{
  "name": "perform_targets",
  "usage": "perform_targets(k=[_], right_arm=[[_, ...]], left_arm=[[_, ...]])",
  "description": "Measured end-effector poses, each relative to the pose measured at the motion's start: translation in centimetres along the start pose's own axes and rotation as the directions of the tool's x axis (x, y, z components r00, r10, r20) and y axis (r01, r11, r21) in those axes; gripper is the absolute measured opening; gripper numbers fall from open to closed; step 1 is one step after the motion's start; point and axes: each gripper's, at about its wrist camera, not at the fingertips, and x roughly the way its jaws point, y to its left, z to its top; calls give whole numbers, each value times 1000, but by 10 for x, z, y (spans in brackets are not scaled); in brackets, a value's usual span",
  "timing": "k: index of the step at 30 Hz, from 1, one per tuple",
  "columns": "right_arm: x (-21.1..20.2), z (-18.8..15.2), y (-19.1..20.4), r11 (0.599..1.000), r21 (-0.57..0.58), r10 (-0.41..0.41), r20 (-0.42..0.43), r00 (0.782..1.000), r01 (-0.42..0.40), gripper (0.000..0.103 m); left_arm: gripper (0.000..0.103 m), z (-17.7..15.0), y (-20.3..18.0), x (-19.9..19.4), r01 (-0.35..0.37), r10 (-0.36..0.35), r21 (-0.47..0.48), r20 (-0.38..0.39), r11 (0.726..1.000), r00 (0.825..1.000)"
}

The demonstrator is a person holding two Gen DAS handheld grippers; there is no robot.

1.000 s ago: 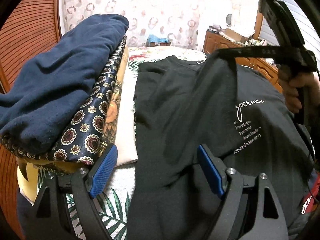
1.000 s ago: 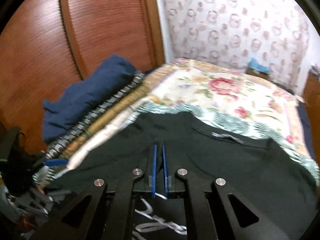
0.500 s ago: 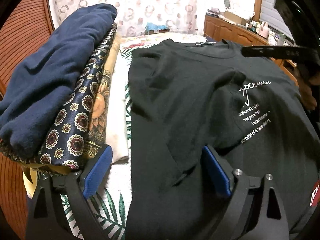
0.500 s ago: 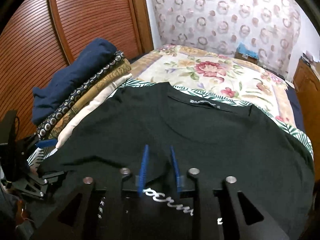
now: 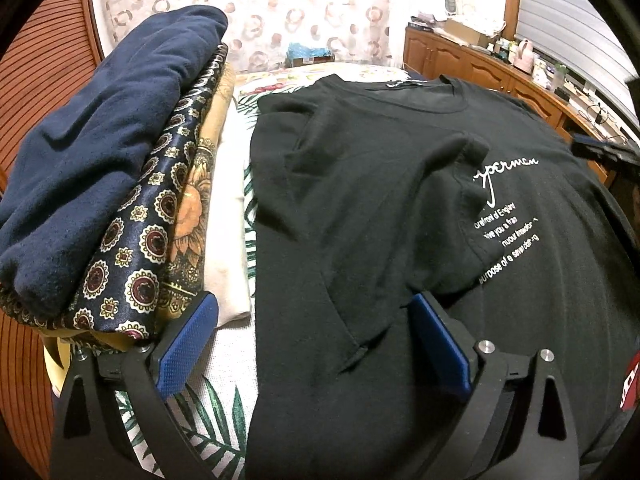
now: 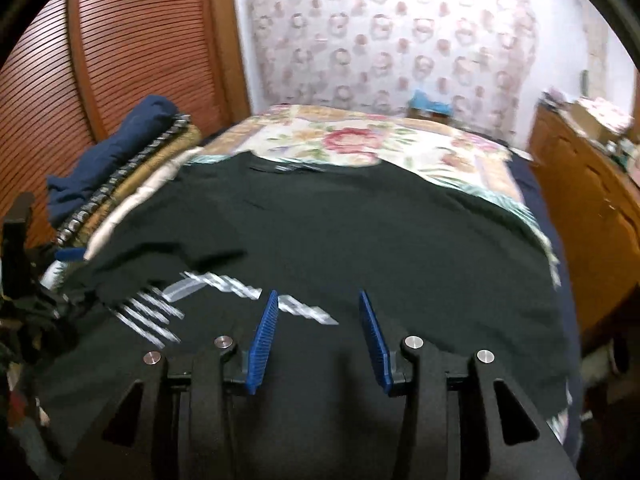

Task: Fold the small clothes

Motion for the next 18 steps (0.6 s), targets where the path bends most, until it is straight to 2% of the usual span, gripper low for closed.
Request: perform_targets(k=[5,7,12,14,16,18], right_arm=[[-11,-30,-23,994,91,-54,-30,998,56,47],[-13,-39,-28,990,111,-77,-43,996,81,60],[-20,-47,-25,982,133,-130,-51,990,136,60],[-22,-44,-28,979,151,-133,-44,990,138,60],[-21,-44,-24,977,161,-134,-41,990,139,60],[-19,-45,-20,978,160,-131,-45,990,137,60]], left_arm=[[97,0,-2,-1,-11,11,13,-1,1000,1000],[97,1,-5,-3,-20,19,22,5,1000,1000],[97,5,-26,-29,-14,10,45,96,999,995],[97,9,-37,-40,9,-18,71,132,997,991],[91,14,-50,-44,41,-56,105,145,994,988],[75,16,-59,-42,66,-83,122,136,990,987]])
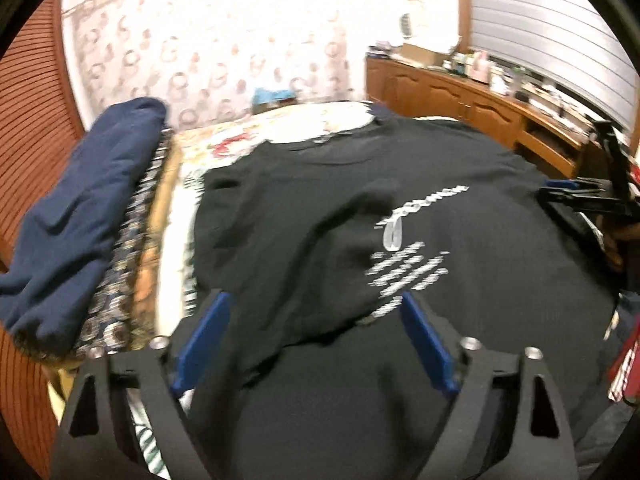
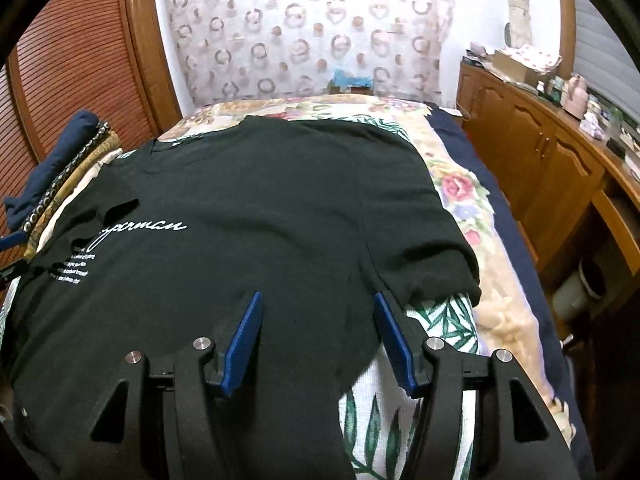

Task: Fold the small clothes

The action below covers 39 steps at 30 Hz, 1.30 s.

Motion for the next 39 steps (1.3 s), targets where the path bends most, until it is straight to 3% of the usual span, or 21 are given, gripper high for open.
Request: perform_targets(k=[3,5,8,12,20,25,28,32,36,39], right_arm=[[-5,-4,-1,1000,-4,-1,8,1000,1,60],[-6,-6,-4,1000,-7,-16,7,1000,16,60],[-7,-9,-5,999,-22,-23,9,1000,24,60],[-12,-16,-19,1000,-13,-9,9,1000,9,60],[-5,-12,-25,1000,-13,3,4,1000,-3,60],[-9,-13,-26,1000,-5,1,7,1000,-1,60],[-15,-12,-35,1000,15,-4,20,1000,3,60],[-26,-9,-59,998,52,-35,42,998,33,60],[-27,-6,-89,993,97,-72,44,996,68,60],[-23,-4,-110,988,140,-66,41,997,60,60]], left_arm=[[46,2,-12,12,54,-54,9,-32,998,998],[35,1,-19,22,60,-58,23,-67,998,996],[33,-1,-18,39,25,-22,18,-120,1000,992],[10,0,-13,41,32,-32,-9,-118,999,993],[8,8,-32,7,97,-98,-20,-73,995,992],[15,13,-38,9,98,-99,-19,-71,995,993],[25,17,-41,12,116,-117,-19,-66,993,991],[54,26,-50,15,148,-147,8,-49,989,988],[72,34,-58,31,179,-178,13,-60,984,982],[79,37,-62,46,198,-196,15,-80,980,977]])
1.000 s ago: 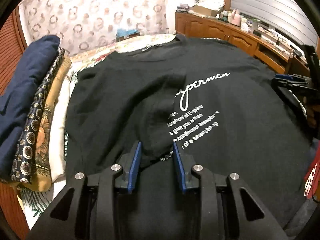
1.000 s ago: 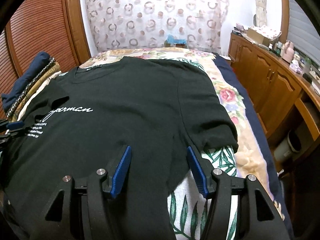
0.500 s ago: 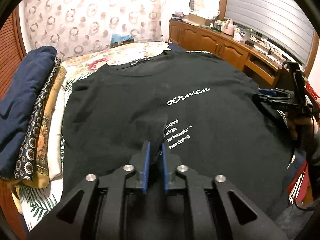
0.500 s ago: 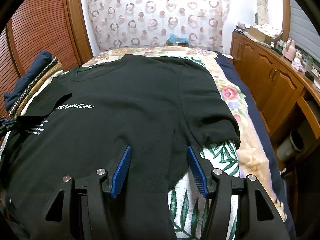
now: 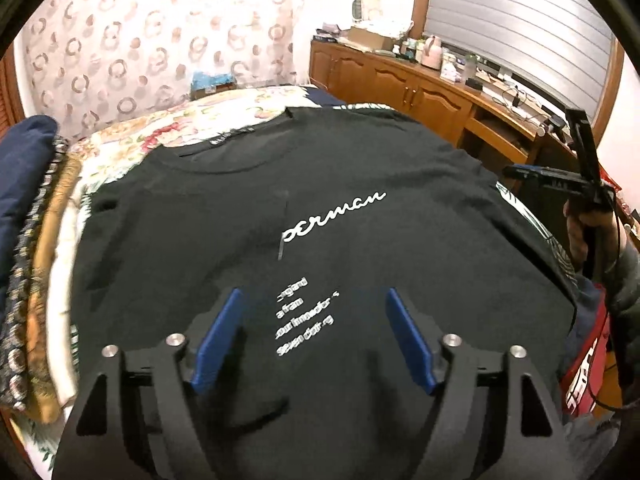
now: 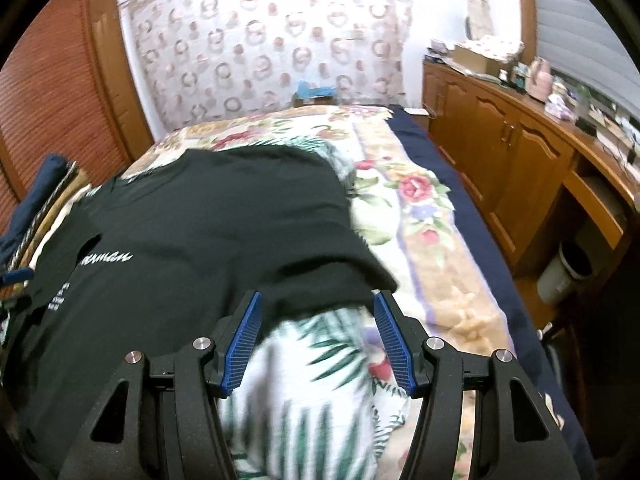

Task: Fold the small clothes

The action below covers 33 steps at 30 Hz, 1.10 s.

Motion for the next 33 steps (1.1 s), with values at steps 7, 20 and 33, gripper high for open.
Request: perform_targets(k=[7,20,33], right_arm=[[35,13,-27,993,108,63,-66,996,-56,60],[59,28,-53,963,163,240,-146,960,-215,30],[23,46,-2,996,-47,72,-2,997,-72,5]], left_arm=[[79,3,-3,33,-27,28,15,-75,1000,997],[89,0,-6,40,-73,76,68,-53,995,996],[102,1,-11,45,-53,60,84,-75,995,995]])
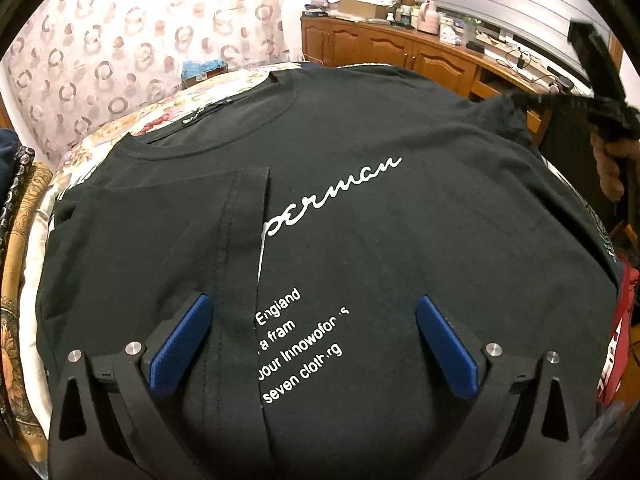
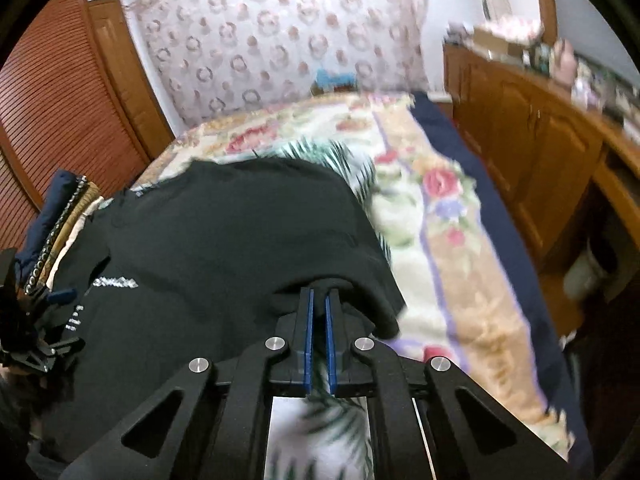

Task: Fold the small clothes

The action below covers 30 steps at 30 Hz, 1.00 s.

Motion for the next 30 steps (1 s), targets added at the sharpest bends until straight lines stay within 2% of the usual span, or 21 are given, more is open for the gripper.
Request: perform_targets(k=[2,4,6,8,12,14,16,17,19,22,25,27,30], right_arm=[[-8,8,16,999,-39,15,51,999,-13,5],[-16,12,36,995,-83,68,88,994,-60,5],[-19,10,56,986,-127,122,89,989,-110,5],[-11,5,75,975,-162,162,60,985,-151,5],[11,-11,92,967,-196,163,-25,986,-165,5],[17,-19,91,966,-197,159,-53,986,-166,9],[22,-18,85,969,-184,156,-67,985,-166,23],[21,-20,82,971,-175,153,-68,986,-163,28],[17,-21,72,976,-158,144,-62,988,-152,45],[5,-23,64,986,-116,117,-37,992,-120,45],[-1,-20,55,997,-46,53,-21,998,-54,45],[10,-18,45,1000,-4,-19,-17,1000,19,45],[33,-18,31,995,84,-47,-54,997,52,45]], left_arm=[[102,0,0,0,0,0,0,0,1000,1000],[102,0,0,0,0,0,0,0,1000,1000],[102,0,0,0,0,0,0,0,1000,1000],[102,-1,0,0,0,0,0,0,1000,1000],[102,0,-1,0,-2,2,1,1,1000,1000],[102,1,-1,-1,0,0,-1,1,1000,1000],[102,0,-2,-1,3,-3,-1,5,1000,1000],[102,0,-2,-3,11,-11,-5,12,1000,1000],[102,0,1,-7,28,-27,-26,28,999,999],[102,2,4,-15,69,-64,-69,65,995,996],[102,5,0,-27,66,-59,-65,107,996,993],[102,7,-2,-32,54,-47,-56,125,997,991],[102,7,-2,-39,51,-43,-55,148,997,988]])
